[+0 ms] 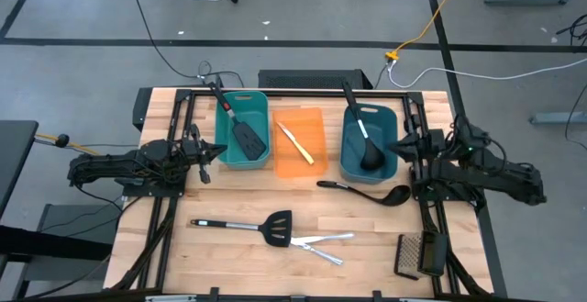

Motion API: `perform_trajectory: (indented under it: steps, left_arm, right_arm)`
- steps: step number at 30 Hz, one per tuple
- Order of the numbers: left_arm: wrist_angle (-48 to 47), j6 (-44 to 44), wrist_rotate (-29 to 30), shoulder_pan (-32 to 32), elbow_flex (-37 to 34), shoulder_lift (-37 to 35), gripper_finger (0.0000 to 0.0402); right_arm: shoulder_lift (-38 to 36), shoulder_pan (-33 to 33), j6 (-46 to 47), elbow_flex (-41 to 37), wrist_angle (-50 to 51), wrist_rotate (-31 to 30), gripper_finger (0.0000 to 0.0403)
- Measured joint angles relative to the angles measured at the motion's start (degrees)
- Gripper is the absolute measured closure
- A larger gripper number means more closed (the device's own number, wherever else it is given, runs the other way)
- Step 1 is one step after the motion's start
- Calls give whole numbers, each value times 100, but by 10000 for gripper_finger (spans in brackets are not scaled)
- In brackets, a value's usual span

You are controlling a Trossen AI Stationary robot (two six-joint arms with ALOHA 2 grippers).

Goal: Pick & Place Kitchen Items
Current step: Put the black spatula into the light green bin

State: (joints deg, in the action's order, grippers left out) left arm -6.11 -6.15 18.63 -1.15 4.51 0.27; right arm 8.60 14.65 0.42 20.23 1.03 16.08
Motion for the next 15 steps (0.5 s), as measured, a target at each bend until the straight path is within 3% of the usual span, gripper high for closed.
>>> perform_trajectory:
  steps: [9,15]
  left_arm:
    - [0,-21,0,0,0,0,387]
    - [-2,68,-2,-1,0,0,387]
  right_arm:
    - [-802,1,80,-1112,-549,-267,401]
    - [-856,3,38,-1473,-915,-237,402]
